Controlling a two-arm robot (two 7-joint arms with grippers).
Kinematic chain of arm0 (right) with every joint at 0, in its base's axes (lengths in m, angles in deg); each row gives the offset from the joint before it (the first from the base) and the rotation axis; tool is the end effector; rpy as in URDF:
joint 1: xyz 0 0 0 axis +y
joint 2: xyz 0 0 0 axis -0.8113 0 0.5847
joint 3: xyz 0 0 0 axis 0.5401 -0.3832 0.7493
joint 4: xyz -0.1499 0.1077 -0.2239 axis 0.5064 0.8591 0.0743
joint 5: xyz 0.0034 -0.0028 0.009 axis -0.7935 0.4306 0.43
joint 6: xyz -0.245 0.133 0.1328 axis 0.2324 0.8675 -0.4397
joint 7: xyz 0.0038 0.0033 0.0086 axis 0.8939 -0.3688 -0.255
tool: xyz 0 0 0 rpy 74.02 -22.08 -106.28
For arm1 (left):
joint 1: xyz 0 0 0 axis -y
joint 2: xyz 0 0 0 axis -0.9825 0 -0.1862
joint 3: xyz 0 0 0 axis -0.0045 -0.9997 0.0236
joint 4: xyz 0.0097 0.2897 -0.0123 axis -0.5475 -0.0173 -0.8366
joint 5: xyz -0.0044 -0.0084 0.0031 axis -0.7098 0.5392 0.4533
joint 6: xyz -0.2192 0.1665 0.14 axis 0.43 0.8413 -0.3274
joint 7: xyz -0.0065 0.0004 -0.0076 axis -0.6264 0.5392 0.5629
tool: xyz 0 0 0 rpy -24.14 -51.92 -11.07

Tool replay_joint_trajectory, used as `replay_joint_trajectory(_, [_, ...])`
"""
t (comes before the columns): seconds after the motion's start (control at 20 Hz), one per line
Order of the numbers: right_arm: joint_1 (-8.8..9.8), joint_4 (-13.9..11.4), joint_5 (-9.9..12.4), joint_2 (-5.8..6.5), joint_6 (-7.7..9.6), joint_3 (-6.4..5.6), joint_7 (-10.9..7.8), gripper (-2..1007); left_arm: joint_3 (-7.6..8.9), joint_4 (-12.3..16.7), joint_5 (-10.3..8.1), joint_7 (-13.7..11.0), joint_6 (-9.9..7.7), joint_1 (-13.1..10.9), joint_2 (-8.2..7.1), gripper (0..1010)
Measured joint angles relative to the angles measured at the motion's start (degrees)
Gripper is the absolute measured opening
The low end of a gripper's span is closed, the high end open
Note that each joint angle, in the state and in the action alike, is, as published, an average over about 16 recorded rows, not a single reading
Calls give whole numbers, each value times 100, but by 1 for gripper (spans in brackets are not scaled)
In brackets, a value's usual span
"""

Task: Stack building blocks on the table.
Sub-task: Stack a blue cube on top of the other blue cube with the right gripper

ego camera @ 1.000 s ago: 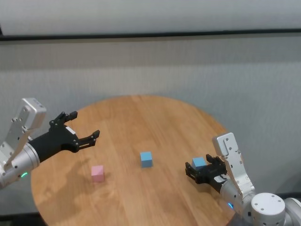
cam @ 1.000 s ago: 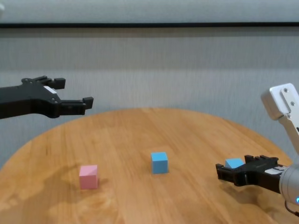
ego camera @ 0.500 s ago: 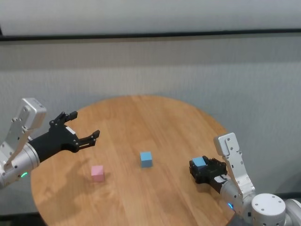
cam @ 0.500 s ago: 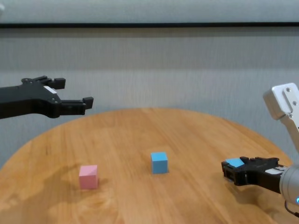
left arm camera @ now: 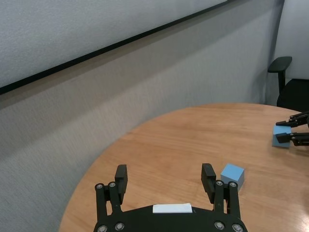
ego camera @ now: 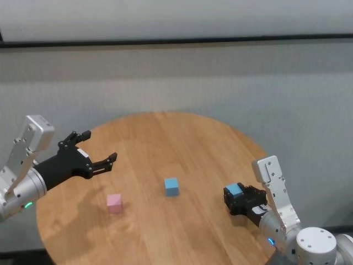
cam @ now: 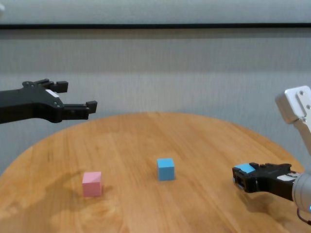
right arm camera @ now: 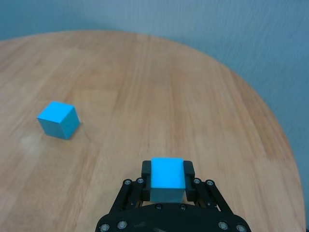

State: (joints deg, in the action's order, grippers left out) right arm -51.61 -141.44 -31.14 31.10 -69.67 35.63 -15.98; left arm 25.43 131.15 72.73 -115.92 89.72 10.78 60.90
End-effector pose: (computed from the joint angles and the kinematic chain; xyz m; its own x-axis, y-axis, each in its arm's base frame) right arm 0.3966 0.0088 -0.3348 0.3783 -0.9207 0.0956 0.8872 0.3312 -0.3213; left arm 0.4196 0.0952 -0.2572 0.6304 0.7246 0.2785 -0.7658 0.6393 0.0700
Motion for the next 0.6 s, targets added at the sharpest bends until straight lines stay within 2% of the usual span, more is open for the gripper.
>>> replay_joint_trajectory(0.35, [-156,69,98,72,-540,55,-450,369,0,0,0,0,0,0,0,1003])
replay_joint_trajectory(0.6, [-406,324,273,93,-986,156,-871,369,0,0,0,0,0,0,0,1003])
